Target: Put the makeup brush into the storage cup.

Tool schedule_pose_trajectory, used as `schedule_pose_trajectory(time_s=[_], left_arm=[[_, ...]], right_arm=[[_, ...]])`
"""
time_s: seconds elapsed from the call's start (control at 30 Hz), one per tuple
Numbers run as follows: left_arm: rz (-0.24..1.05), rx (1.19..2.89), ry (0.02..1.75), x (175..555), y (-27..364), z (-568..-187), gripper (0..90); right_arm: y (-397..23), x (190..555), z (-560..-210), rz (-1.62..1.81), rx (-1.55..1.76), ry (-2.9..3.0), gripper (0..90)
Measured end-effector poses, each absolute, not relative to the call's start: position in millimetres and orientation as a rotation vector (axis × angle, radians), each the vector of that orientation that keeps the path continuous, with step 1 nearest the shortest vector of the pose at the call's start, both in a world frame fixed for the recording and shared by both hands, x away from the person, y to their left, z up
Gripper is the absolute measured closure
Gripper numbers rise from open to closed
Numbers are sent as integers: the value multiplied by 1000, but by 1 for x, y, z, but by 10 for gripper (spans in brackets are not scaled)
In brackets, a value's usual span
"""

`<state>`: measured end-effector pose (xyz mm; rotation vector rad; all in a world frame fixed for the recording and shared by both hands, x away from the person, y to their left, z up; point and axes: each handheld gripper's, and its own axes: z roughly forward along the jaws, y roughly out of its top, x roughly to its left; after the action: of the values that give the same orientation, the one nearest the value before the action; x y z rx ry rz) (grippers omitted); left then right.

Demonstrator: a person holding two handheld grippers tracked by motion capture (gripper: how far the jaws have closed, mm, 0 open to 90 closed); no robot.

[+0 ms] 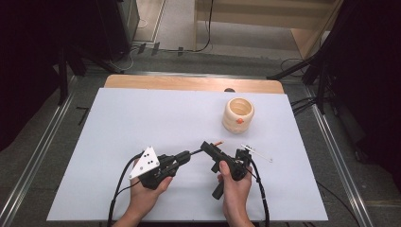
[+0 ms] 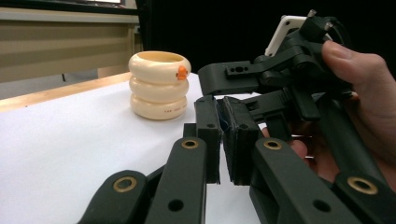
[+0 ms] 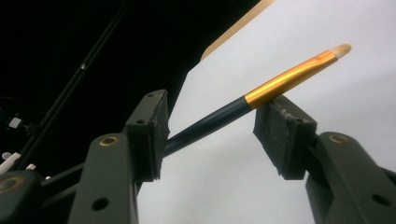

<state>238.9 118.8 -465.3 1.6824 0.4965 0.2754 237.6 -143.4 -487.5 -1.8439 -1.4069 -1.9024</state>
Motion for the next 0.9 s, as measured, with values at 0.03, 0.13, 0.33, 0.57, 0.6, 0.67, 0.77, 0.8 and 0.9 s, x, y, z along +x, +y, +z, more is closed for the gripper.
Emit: schedule_pose_trajectory(time_s=[0.03,0.13,0.33,0.57,0.6,0.67,0.77,0.8,0.9], left_arm=[[271,1682,495,239,118,-465,863],[264,1684,490,239,118,-466,863],[219,1715,499,241,116,-469,855],[157,1734,538,245,115,-469,469],[161,1735,541,245,115,-469,455],[168,1737,549,246,115,-469,441],[163,1747,566,247,117,-469,418],[157,1747,577,247,118,-468,410],[160,1741,593,248,120,-467,365]], right_arm=[[-144,238,-488,-1901,-1842,-1400,488],[-146,238,-489,-1898,-1843,-1390,528],[-148,237,-487,-1922,-1821,-1374,643],[-150,231,-483,-2050,-1796,-1501,835],[-149,231,-483,-2068,-1806,-1548,835],[-148,230,-481,-2080,-1828,-1601,835],[-149,230,-479,-2109,-1840,-1667,835],[-149,230,-478,-2118,-1848,-1687,834],[-151,230,-474,-2151,-1861,-1752,834]])
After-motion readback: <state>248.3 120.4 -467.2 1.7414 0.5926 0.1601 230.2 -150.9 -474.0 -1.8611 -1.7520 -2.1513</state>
